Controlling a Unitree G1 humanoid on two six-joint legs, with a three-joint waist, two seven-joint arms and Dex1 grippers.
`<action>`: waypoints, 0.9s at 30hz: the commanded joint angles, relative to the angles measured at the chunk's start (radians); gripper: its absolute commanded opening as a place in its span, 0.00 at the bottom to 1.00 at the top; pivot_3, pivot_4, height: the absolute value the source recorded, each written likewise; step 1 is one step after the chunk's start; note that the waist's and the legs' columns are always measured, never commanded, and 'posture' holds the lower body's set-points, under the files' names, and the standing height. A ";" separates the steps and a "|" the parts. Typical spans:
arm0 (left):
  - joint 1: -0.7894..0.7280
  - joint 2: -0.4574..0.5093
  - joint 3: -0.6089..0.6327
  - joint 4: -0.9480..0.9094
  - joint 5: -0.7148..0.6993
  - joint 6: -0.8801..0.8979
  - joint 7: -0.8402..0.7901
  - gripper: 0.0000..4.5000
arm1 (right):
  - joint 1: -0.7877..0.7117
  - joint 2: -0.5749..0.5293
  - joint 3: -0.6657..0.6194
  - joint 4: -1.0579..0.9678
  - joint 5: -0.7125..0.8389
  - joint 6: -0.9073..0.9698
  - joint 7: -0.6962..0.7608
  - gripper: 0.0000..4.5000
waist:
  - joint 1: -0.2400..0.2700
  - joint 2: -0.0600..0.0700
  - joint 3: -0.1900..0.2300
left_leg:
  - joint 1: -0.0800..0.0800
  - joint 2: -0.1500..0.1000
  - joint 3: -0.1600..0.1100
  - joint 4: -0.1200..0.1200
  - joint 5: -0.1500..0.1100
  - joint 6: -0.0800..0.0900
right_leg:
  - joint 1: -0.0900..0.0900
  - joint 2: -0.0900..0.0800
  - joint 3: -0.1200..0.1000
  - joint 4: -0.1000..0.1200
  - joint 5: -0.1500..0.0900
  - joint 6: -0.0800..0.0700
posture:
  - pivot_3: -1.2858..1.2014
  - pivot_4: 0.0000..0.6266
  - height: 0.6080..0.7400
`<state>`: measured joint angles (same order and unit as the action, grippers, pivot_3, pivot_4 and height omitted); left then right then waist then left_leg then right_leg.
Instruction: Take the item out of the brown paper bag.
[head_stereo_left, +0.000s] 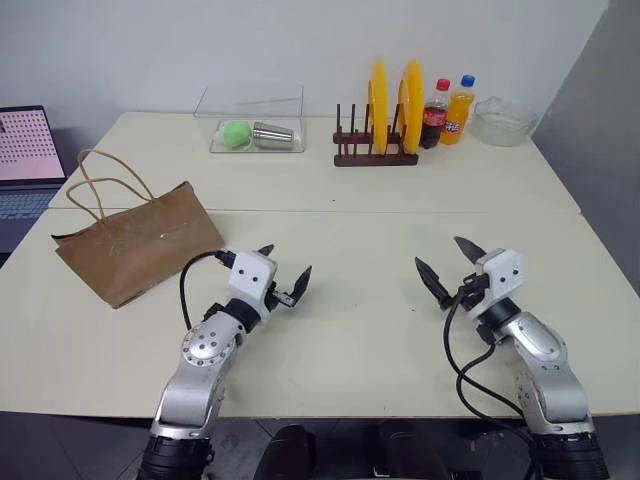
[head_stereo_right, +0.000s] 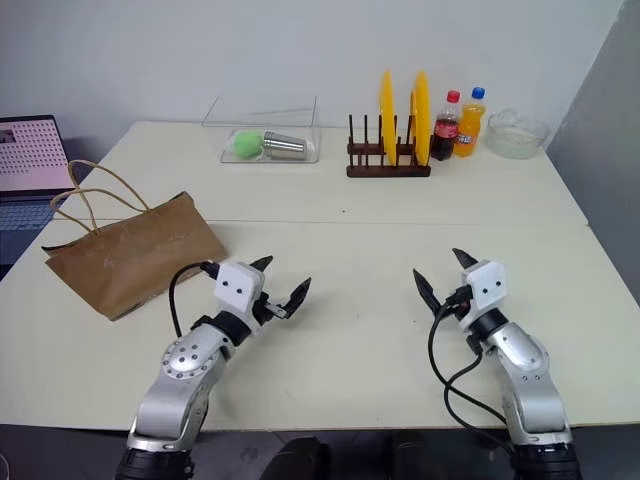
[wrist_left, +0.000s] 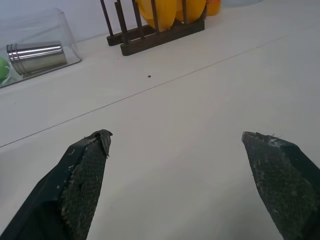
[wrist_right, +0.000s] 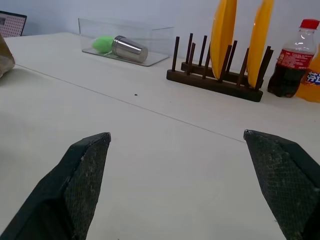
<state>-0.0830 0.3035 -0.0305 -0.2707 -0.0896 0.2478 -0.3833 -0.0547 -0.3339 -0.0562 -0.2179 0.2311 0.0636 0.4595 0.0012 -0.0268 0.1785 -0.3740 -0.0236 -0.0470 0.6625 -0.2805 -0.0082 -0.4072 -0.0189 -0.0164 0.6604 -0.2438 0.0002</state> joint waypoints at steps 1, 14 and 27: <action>-0.016 -0.001 0.008 -0.032 -0.032 -0.037 -0.025 0.99 | 0.001 -0.007 -0.019 -0.044 0.012 -0.013 0.003 1.00 | 0.000 0.000 0.000 | 0.000 0.000 0.000 0.000 0.000 0.000 | 0.000 0.000 0.000 0.000 0.000 0.000 | 0.52 0.24 1.00; -0.024 0.003 -0.013 -0.022 -0.009 -0.051 -0.026 0.99 | 0.015 -0.011 -0.022 -0.054 0.010 -0.013 -0.003 1.00 | 0.000 0.000 0.000 | 0.000 0.000 0.000 0.000 0.000 0.000 | 0.000 0.000 0.000 0.000 0.000 0.000 | 0.52 0.24 1.00; -0.022 0.014 -0.004 -0.037 -0.009 -0.056 -0.032 0.99 | 0.043 -0.010 -0.010 -0.091 0.023 0.015 0.000 1.00 | 0.000 0.000 0.000 | 0.000 0.000 0.000 0.000 0.000 0.000 | 0.000 0.000 0.000 0.000 0.000 0.000 | 0.52 0.24 1.00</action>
<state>-0.0927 0.3107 -0.0399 -0.2704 -0.0930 0.2067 -0.4090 -0.0109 -0.3422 -0.0563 -0.2589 0.2387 0.0801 0.4563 0.0011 -0.0268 0.1785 -0.3740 -0.0236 -0.0470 0.6625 -0.2805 -0.0082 -0.4072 -0.0189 -0.0164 0.6604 -0.2439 0.0002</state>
